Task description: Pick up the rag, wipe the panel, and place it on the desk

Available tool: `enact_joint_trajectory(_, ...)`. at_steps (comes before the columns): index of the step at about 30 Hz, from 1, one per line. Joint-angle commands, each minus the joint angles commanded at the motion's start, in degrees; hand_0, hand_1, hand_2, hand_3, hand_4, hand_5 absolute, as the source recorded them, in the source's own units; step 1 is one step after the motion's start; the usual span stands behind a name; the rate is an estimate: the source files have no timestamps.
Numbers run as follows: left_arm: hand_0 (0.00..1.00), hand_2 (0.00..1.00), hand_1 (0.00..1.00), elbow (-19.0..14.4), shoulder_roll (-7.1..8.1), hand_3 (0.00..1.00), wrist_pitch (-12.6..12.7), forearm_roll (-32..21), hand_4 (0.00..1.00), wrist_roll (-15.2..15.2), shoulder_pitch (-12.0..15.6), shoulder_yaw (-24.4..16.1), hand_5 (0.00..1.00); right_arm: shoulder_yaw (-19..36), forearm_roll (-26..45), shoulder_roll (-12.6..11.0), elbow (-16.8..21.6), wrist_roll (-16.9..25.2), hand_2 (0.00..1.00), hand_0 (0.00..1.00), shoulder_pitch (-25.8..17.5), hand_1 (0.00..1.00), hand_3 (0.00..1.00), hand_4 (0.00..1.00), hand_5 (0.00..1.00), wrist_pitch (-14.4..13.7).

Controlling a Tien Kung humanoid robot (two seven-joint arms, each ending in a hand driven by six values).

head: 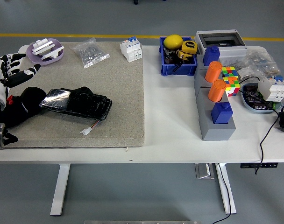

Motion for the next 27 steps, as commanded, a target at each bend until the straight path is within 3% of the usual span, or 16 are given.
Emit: enact_joint_trajectory(27,0.758,0.812,0.824,-2.6,1.68,0.633,-0.2,-0.8,0.836,-0.6,1.6,-0.9,0.175,-2.6,0.1,-1.0,0.3,-0.4,0.606,0.742,2.1,0.62,0.555,0.901,0.422,0.4)
